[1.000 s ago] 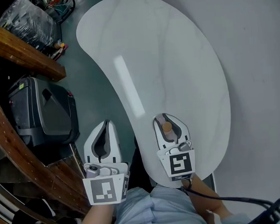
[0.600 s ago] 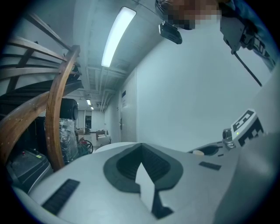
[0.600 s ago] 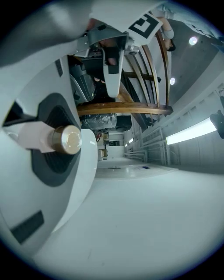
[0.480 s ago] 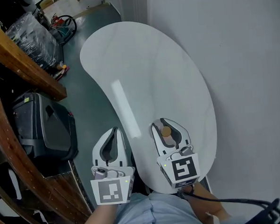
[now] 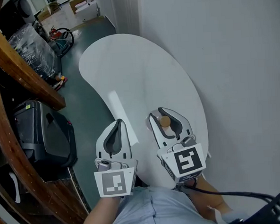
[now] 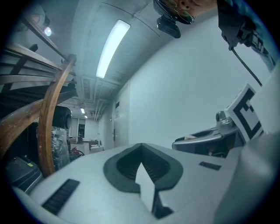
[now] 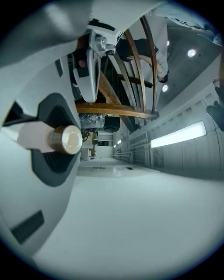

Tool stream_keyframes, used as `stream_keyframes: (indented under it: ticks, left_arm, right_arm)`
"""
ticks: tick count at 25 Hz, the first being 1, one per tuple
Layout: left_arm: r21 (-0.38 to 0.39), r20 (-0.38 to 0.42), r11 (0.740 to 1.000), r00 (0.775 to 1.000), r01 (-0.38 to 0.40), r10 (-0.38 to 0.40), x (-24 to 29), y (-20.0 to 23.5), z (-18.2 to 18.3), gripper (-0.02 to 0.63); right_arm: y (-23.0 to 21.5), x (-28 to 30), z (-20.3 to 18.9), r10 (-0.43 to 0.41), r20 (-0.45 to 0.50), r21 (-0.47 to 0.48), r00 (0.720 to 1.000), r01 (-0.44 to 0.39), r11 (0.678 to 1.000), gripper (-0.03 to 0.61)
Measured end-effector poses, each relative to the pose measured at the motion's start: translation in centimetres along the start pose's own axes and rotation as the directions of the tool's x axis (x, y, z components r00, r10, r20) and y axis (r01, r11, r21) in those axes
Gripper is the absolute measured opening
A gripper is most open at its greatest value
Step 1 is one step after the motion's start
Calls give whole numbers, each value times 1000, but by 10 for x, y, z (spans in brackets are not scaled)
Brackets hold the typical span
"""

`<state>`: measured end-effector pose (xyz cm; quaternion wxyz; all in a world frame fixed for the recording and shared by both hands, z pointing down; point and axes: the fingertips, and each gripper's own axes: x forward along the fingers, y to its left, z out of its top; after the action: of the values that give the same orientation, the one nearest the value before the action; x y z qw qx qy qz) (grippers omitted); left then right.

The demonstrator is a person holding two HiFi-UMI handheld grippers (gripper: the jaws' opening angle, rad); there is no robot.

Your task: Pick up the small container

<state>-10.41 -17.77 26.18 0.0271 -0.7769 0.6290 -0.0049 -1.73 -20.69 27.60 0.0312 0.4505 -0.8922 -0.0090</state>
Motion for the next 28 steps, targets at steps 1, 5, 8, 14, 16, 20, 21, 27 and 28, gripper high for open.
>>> stream_keyframes:
  ticks: [1, 5, 8, 14, 16, 20, 21, 27, 28]
  left_arm:
    - [4, 5, 1000, 1000, 3, -3, 0, -2, 2, -2]
    - [50, 17, 998, 999, 26, -27, -1, -8, 6, -2]
    - [69, 8, 997, 999, 38, -38, -3, -12, 6, -2]
    - [55, 9, 998, 999, 34, -35, -4, -13, 4, -2]
    - [56, 9, 998, 999, 35, -36, -4, -12, 4, -2]
    - [20, 12, 999, 1000, 26, -26, -3, -14, 5, -2]
    - [4, 10, 1000, 1000, 22, -22, -3, -14, 4, -2]
    - [-22, 4, 1000, 1000, 13, -13, -4, -12, 1, -2]
    - [-23, 3, 1000, 1000, 12, -12, -4, -12, 1, -2]
  right_arm:
    - [-2, -2, 2, -5, -2, 0, 1000, 5, 1000, 101]
    - [-5, -9, 1, -28, -51, 13, 998, 28, 1000, 101]
    - [-2, -13, -6, -23, -65, 36, 998, 26, 999, 100]
    - [2, -15, -13, -10, -73, 58, 997, 14, 998, 100]
    - [3, -15, -13, -11, -74, 56, 997, 15, 998, 100]
    - [0, -16, -11, -25, -97, 33, 995, 28, 999, 100]
    - [-1, -16, -11, -27, -95, 34, 995, 30, 999, 100]
    - [2, -16, -14, -15, -92, 35, 996, 18, 999, 100]
    - [2, -16, -15, -16, -99, 33, 995, 19, 999, 100]
